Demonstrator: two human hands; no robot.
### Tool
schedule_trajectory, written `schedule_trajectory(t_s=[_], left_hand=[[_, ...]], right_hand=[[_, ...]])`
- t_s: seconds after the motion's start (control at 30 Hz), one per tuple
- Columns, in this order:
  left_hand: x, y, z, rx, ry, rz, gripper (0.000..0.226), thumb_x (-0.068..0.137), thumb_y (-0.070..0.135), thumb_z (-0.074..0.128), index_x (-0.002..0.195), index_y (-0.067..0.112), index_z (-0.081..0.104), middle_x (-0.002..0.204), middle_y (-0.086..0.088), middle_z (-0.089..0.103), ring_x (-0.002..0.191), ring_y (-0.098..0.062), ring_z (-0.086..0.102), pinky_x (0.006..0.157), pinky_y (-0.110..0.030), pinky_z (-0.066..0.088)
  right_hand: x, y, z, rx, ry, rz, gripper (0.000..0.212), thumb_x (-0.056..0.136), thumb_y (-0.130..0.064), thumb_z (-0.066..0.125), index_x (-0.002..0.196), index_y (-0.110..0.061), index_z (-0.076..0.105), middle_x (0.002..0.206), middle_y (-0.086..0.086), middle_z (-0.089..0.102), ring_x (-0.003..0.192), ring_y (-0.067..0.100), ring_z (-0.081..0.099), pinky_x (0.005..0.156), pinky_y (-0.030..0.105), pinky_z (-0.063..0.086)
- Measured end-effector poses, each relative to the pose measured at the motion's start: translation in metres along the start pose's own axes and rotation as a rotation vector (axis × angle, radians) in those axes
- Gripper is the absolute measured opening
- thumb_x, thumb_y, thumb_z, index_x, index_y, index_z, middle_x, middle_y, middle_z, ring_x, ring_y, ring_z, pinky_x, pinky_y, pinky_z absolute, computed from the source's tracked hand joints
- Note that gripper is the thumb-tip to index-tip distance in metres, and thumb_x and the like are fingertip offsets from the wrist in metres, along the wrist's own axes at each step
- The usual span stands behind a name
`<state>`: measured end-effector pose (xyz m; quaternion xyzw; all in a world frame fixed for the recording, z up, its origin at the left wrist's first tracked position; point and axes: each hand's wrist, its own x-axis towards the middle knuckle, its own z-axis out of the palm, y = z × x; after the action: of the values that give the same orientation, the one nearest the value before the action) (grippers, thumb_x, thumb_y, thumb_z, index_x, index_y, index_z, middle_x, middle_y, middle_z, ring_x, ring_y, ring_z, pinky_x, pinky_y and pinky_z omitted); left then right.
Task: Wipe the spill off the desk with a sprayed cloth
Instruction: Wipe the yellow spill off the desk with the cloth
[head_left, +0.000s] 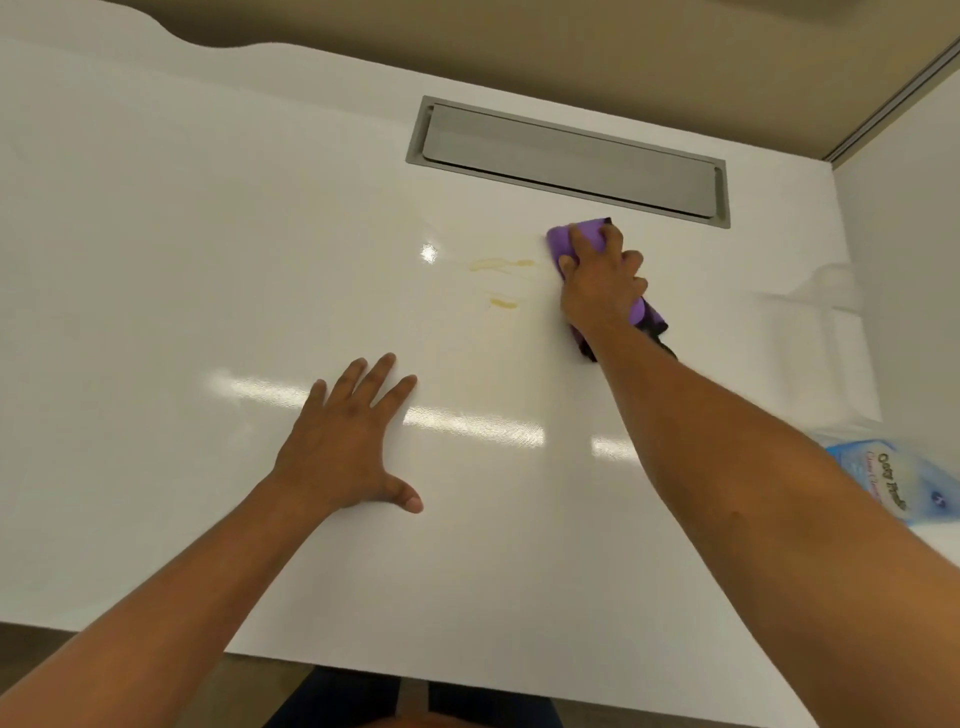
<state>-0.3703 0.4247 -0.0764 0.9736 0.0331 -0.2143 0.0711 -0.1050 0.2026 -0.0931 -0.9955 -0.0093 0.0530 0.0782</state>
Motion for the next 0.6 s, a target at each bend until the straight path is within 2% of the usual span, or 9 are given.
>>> schedule_trajectory(t_s=[0.13,0.23,0.33,0.43,0.5,0.6], left_hand=[[0.0,-0.001,0.0,-0.012,0.008,0.005,0.156,0.048,0.105,0.063,0.171,0.038,-0.004,0.18,0.007,-0.018,0.169,-0.024,-0.01,0.135,-0.054,0.011],[-0.001,-0.002,0.001,-0.036,0.027,0.01,0.156,0.048,0.104,0.064,0.172,0.038,-0.003,0.181,0.007,-0.018,0.169,-0.024,-0.01,0.135,-0.055,0.01],[-0.002,-0.003,0.002,-0.057,0.033,0.017,0.155,0.049,0.103,0.065,0.172,0.037,-0.002,0.18,0.006,-0.019,0.169,-0.024,-0.011,0.135,-0.055,0.008],[-0.003,-0.004,0.002,-0.063,0.018,0.02,0.155,0.051,0.102,0.066,0.171,0.037,-0.005,0.18,0.006,-0.021,0.168,-0.024,-0.014,0.135,-0.056,0.006],[-0.002,-0.004,0.001,-0.058,0.018,0.018,0.155,0.051,0.103,0.065,0.171,0.037,-0.007,0.179,0.006,-0.023,0.168,-0.024,-0.015,0.135,-0.056,0.005],[-0.002,-0.004,0.002,-0.065,0.017,0.016,0.155,0.051,0.102,0.065,0.171,0.037,-0.008,0.179,0.007,-0.024,0.168,-0.024,-0.016,0.135,-0.056,0.005]], right_hand=[[-0.023,-0.064,0.012,-0.067,-0.018,-0.313,0.042,0.109,-0.037,0.038,0.152,-0.038,0.042,0.167,0.001,0.028,0.131,0.036,0.043,0.097,0.048,0.041],[-0.084,-0.064,0.023,-0.095,-0.049,-0.476,0.047,0.111,-0.039,0.037,0.157,-0.041,0.036,0.168,0.0,0.028,0.136,0.034,0.04,0.103,0.048,0.041],[-0.15,-0.027,0.026,-0.051,-0.108,-0.514,0.05,0.11,-0.038,0.039,0.16,-0.043,0.032,0.17,-0.001,0.028,0.141,0.035,0.037,0.11,0.048,0.037],[-0.193,0.008,0.029,-0.038,-0.089,-0.551,0.052,0.106,-0.033,0.053,0.156,-0.039,0.042,0.165,0.003,0.04,0.135,0.04,0.047,0.106,0.052,0.043],[-0.182,0.012,0.029,-0.06,-0.1,-0.536,0.051,0.106,-0.033,0.055,0.155,-0.039,0.044,0.165,0.004,0.041,0.134,0.041,0.048,0.104,0.051,0.043],[-0.114,-0.011,0.026,-0.106,-0.036,-0.465,0.048,0.109,-0.036,0.046,0.156,-0.041,0.042,0.168,0.005,0.033,0.136,0.041,0.043,0.104,0.051,0.04]])
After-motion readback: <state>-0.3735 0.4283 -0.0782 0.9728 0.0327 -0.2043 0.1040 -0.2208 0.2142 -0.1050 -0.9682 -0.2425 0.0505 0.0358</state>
